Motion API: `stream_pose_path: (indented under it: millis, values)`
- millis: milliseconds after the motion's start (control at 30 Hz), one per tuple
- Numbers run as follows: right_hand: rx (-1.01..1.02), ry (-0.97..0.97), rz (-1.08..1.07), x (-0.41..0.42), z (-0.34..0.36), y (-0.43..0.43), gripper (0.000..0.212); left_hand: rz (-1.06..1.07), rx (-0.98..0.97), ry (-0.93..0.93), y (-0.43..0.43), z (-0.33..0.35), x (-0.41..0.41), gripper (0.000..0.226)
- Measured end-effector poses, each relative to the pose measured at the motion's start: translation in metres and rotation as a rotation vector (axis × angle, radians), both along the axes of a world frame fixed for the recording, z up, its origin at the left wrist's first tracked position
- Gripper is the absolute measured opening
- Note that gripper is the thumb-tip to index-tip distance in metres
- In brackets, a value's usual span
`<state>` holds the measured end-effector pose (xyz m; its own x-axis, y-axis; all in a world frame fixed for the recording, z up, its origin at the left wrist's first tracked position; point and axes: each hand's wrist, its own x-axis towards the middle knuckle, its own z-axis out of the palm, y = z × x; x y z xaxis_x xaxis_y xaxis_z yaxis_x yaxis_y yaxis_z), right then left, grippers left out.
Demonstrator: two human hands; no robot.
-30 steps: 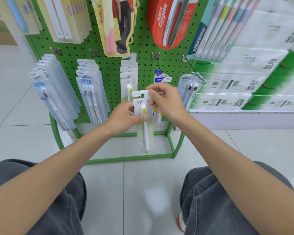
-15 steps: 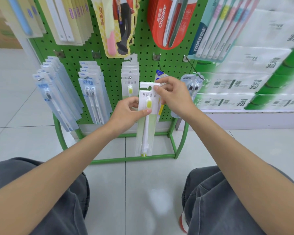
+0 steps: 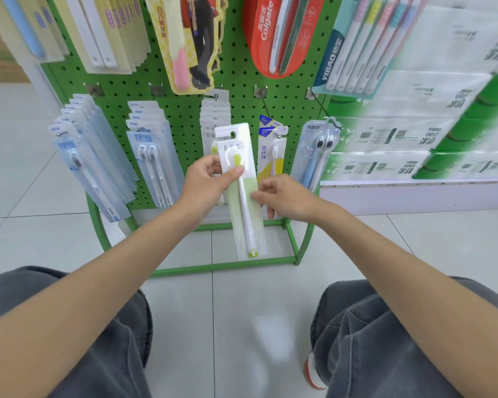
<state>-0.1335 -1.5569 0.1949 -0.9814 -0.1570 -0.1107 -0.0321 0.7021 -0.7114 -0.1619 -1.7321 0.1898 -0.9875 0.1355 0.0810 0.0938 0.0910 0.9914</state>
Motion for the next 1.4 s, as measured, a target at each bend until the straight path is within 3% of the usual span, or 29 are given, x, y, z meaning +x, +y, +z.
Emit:
stream_pose_path:
  millis: [233, 467, 533, 600, 667, 800, 967, 1133, 1200, 1400]
  values:
    - [0.056, -0.196, 0.109, 0.022, -0.035, 0.014, 0.028, 0.090, 0.096, -0.041, 0.005, 0.009, -0.002, 0.022]
    - [0.011, -0.198, 0.066, 0.040, -0.046, 0.016, 0.027, 0.037, -0.051, -0.014, 0.013, 0.004, 0.001, 0.031]
    - [0.002, -0.135, 0.043, 0.043, -0.046, 0.013, 0.026, 0.029, -0.180, 0.025, 0.012, 0.001, 0.001, 0.047]
    - [0.005, -0.057, 0.028, 0.043, -0.045, 0.010, 0.028, 0.026, -0.308, 0.051, 0.012, 0.001, 0.004, 0.084]
    - [0.037, 0.042, 0.039, 0.043, -0.043, 0.004, 0.028, 0.044, -0.384, 0.077, 0.012, 0.002, 0.007, 0.105]
    - [0.110, 0.203, 0.071, 0.042, -0.043, -0.006, 0.020, 0.111, -0.455, 0.128, 0.012, 0.007, 0.013, 0.092]
    - [-0.065, 0.085, 0.001, 0.043, -0.044, -0.009, 0.014, 0.110, -0.327, 0.100, 0.015, 0.016, 0.019, 0.067]
    - [-0.154, -0.078, -0.052, 0.040, -0.045, -0.004, 0.063, 0.050, -0.170, 0.061, 0.012, 0.013, 0.013, 0.061]
    - [-0.124, -0.106, -0.044, 0.039, -0.047, -0.003, 0.071, 0.031, -0.129, 0.030, 0.012, 0.011, 0.012, 0.053]
    - [-0.143, -0.119, 0.046, 0.037, -0.054, -0.005, 0.038, -0.011, -0.096, -0.034, 0.014, 0.008, 0.010, 0.036]
